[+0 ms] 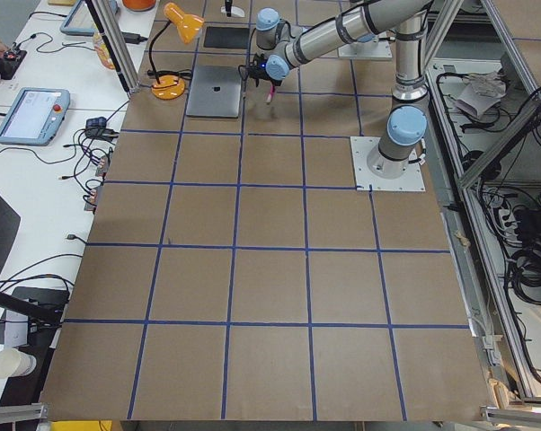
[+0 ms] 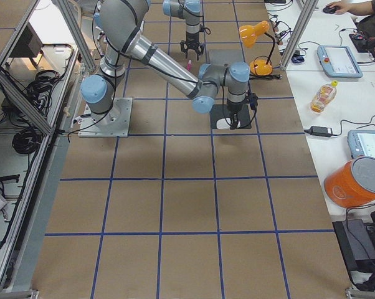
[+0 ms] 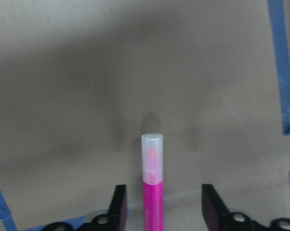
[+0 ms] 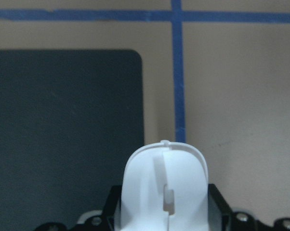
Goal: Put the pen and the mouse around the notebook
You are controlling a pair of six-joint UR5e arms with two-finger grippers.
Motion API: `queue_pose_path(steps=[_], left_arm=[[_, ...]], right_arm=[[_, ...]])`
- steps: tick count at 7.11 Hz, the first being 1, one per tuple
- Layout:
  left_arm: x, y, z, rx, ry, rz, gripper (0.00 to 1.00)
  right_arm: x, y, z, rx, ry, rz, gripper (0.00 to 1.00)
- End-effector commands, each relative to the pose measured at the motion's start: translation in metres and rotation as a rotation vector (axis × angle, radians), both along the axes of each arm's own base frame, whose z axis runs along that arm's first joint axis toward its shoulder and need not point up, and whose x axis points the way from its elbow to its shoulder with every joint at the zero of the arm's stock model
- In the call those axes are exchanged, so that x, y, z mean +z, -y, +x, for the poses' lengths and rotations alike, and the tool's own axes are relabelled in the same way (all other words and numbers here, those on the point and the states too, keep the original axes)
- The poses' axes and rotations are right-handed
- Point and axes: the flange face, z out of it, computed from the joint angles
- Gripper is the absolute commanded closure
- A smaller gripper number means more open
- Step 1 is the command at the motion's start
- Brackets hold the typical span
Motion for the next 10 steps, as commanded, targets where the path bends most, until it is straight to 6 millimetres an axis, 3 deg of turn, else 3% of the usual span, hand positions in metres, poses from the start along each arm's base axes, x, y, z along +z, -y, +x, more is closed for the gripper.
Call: queue_pose_path(steps=[1, 2, 3, 5, 6, 8, 9, 10], left_arm=[[0.069, 0.041, 0.037, -0.322, -0.015, 0.039, 0.0], [0.111, 0.051, 0.054, -0.515, -0.031, 0.087, 0.0], [0.153, 0.052, 0.071, -0.673, -0.047, 0.117, 0.0], [0.242, 0.041, 0.107, -0.942, -0.032, 0.066, 0.0], [0.255, 0.041, 0.123, -1.075, -0.031, 0.025, 0.0], [0.263, 0.039, 0.127, -1.207, -0.023, -0.015, 0.0], [0.267, 0.038, 0.132, -1.267, -0.018, -0.03, 0.0], [0.272, 0.04, 0.138, -1.28, 0.041, -0.029, 0.0]], right_arm=[[-0.006, 0.04, 0.063, -0.055, 0.018, -0.009, 0.59], [-0.017, 0.047, 0.079, -0.037, 0.028, -0.003, 0.59], [-0.031, 0.047, 0.081, -0.044, 0.045, 0.014, 0.59], [-0.036, 0.039, 0.077, -0.051, 0.029, 0.07, 0.59], [-0.039, 0.038, 0.077, -0.05, 0.028, 0.075, 0.57], [-0.042, 0.038, 0.077, -0.039, 0.028, 0.079, 0.45], [-0.044, 0.038, 0.077, -0.03, 0.029, 0.08, 0.18], [-0.043, 0.038, 0.077, -0.047, 0.037, 0.076, 0.0]])
